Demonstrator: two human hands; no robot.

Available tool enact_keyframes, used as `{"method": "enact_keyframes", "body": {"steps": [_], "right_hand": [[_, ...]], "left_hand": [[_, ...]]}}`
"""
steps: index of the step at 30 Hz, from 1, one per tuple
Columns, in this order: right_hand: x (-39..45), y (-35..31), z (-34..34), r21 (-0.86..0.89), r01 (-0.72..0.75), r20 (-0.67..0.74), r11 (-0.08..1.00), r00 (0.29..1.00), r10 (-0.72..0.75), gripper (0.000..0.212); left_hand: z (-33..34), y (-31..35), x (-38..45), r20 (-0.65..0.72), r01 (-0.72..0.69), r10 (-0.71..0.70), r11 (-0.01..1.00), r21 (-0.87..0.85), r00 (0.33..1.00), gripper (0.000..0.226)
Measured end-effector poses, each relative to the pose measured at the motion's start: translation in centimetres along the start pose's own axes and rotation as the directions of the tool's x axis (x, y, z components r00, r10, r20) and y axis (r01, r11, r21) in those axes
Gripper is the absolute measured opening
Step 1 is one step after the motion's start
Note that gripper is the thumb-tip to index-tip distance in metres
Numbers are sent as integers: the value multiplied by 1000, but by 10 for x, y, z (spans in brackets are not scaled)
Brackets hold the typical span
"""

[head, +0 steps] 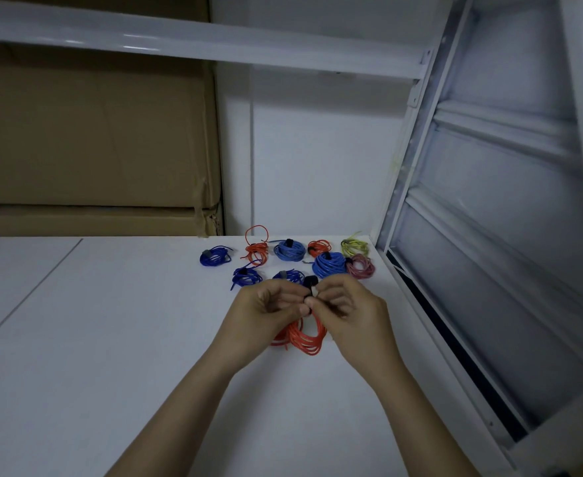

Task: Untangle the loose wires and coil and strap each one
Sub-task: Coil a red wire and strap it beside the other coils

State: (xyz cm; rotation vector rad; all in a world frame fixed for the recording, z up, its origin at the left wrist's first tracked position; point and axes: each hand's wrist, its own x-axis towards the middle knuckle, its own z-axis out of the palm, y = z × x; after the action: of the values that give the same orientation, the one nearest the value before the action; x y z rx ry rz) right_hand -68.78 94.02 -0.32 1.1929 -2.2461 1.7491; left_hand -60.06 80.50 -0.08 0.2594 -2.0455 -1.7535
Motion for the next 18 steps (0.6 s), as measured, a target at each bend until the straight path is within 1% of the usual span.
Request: {"method": "enact_keyframes", "body": {"steps": [1,3,5,6,9,12,14,16,18], "right_hand": [[0,-1,-1,63,-38,34,997,999,36,35],[1,-2,-3,83,-18,103,996,995,10,45],[3,-4,-4,44,35,104,998,994,-40,40],[4,-5,-4,54,21,87,998,996,-25,36],[6,-9,-1,173,-99,30,980,995,96,25],[9,-12,0,268,-196,-16,943,978,207,24],[11,-16,-1,343,-275,7,898,957,290,22],[14,-18,-3,409,-354,65,841,931,360,19],[17,-19,-4,451,-413,118,792,906,406,16]], "left_hand": [[-1,1,-1,14,-2,2,1000,7,1000,24],[-1,4,-2,40,-6,5,999,42,999,24],[-1,7,-3,69,-11,8,999,49,998,25],[0,8,-4,80,-7,3,999,40,997,27],[5,11,-8,60,-28,27,999,24,998,27],[7,11,-10,3,-65,65,997,51,998,26],[7,9,-10,-3,-99,100,991,86,995,27],[7,7,-12,-11,-142,144,981,132,989,29],[7,6,-15,-8,-219,226,951,219,974,34]]}}
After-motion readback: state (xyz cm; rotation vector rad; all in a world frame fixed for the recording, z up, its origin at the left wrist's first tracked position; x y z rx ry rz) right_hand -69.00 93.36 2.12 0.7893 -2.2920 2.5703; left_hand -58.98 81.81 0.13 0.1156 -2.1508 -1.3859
